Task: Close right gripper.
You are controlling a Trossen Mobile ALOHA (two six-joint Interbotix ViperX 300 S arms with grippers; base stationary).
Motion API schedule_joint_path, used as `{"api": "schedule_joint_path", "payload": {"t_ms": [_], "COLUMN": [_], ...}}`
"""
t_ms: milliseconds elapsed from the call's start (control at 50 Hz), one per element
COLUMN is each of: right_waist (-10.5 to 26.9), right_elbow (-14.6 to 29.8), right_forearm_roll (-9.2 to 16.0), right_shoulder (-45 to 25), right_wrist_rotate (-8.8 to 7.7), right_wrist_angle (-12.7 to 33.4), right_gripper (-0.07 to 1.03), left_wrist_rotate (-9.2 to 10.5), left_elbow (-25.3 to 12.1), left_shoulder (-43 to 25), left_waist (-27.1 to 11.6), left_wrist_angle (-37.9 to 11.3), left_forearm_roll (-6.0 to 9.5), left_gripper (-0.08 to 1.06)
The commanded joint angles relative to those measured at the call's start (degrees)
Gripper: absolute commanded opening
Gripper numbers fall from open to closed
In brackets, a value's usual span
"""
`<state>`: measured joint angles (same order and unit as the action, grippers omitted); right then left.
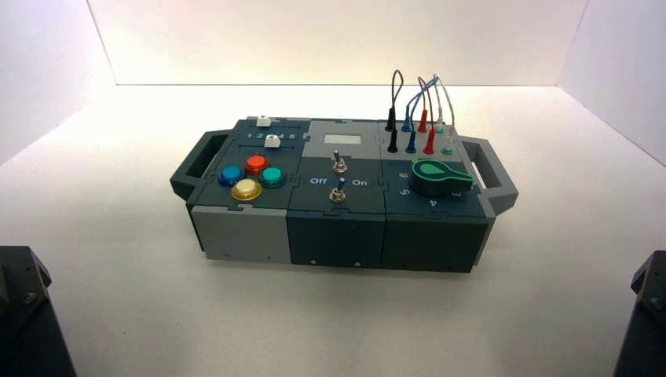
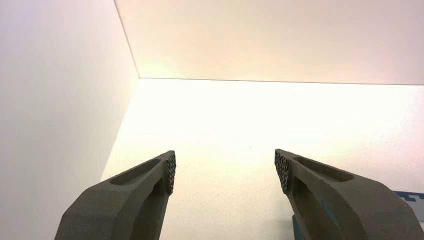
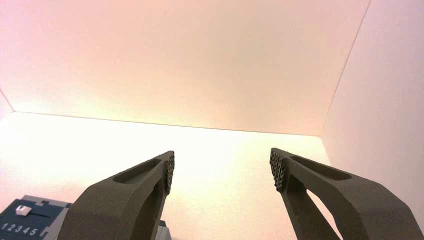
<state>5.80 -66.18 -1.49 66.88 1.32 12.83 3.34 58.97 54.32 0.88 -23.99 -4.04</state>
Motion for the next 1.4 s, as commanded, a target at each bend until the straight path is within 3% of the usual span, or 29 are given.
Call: {"api": "schedule_joint_path", "payload": {"t_ms": [20, 1280, 1300, 1360, 1400], "right_waist": [-0.18, -0.18, -0.26, -0.26, -0.26], "right_elbow": [1.67, 2.20, 2.29, 2.64, 3.08], "right_forearm_roll": [0.18, 0.09, 0.09, 0.09, 0.00], "right_shoulder": [-0.53, -1.14, -1.14, -1.41, -1.58], "right_wrist_rotate": [0.26, 0.18, 0.18, 0.18, 0.00], "right_wrist_angle": [-0.09, 1.93, 2.02, 2.99, 4.22], "right_gripper": [0.99, 0.99, 0.98, 0.74, 0.35], "left_wrist_rotate": [-0.18, -0.26, -0.26, -0.26, -0.26], "left_elbow": [-0.62, -0.62, -0.62, -0.62, -0.62], "left_shoulder": [-0.09, -0.62, -0.70, -0.62, -0.70], "left_waist": [0.26, 0.18, 0.26, 0.18, 0.18], "left_wrist_angle": [0.62, 0.62, 0.62, 0.62, 0.62], "left_forearm_roll": [-0.18, -0.09, -0.09, -0.09, -0.09], "left_gripper": [1.02, 1.02, 1.02, 1.02, 1.02]}}
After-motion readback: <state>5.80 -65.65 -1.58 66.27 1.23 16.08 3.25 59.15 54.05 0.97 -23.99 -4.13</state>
